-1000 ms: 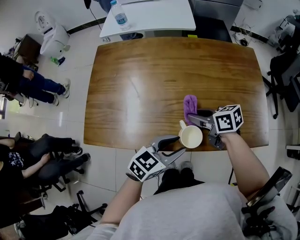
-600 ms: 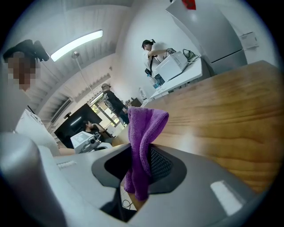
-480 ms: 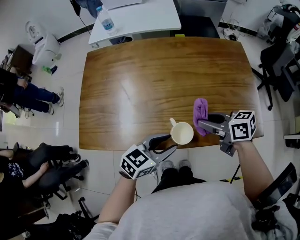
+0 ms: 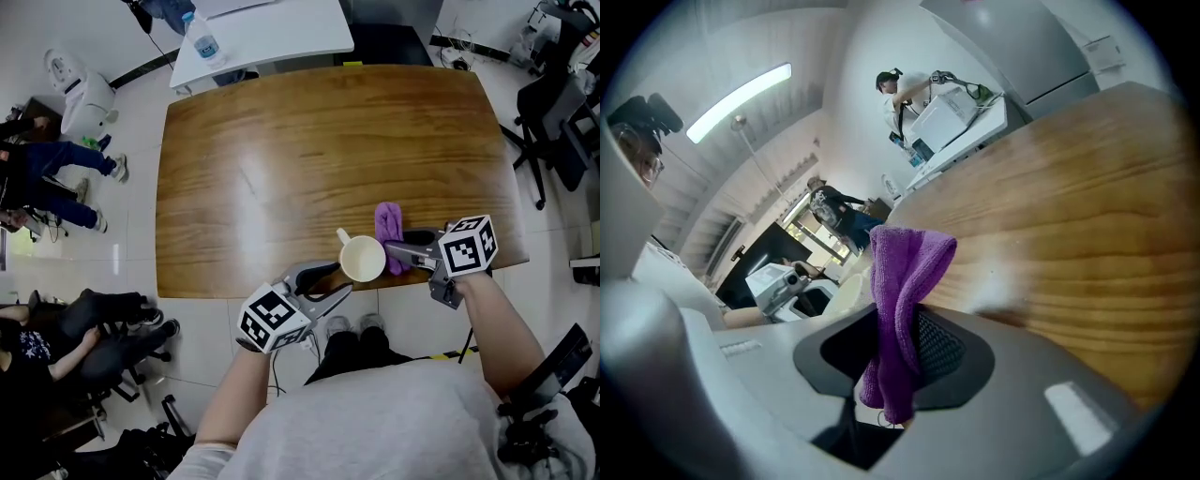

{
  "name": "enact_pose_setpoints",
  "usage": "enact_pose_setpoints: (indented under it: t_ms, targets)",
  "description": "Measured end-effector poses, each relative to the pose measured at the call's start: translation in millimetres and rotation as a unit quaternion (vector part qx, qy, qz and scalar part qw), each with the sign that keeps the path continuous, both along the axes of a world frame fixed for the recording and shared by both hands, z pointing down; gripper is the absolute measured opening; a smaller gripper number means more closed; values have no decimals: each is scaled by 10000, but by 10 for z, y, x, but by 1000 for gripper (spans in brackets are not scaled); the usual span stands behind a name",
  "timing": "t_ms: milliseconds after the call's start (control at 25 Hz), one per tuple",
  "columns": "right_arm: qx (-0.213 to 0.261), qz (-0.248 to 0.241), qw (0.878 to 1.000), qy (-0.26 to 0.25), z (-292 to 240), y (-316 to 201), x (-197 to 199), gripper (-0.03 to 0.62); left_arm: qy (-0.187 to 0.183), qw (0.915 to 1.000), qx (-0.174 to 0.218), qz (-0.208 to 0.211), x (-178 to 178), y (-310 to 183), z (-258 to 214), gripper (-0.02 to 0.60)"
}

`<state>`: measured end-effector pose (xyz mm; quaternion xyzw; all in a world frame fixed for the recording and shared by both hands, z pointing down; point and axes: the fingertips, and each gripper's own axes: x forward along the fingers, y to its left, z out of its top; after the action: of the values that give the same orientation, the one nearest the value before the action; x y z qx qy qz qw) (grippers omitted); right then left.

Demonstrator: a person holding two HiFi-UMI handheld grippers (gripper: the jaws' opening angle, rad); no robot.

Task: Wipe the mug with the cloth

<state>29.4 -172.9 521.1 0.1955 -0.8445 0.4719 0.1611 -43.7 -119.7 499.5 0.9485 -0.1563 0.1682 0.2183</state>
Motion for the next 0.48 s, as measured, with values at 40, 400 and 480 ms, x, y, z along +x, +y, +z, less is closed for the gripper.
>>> enact_pose_setpoints:
  t_ms: [40, 400, 480]
  targets:
    - [-20, -44, 9999, 138, 65, 7, 4, 109, -4, 10000, 12, 5, 4, -3, -1, 163]
    - [32, -214, 9969, 761, 326, 13, 6, 109, 105, 9999, -9, -80, -1, -36, 14, 153]
    - [74, -137, 9971, 750, 317, 10, 22, 109, 61, 10000, -1, -60, -10, -21, 37, 153]
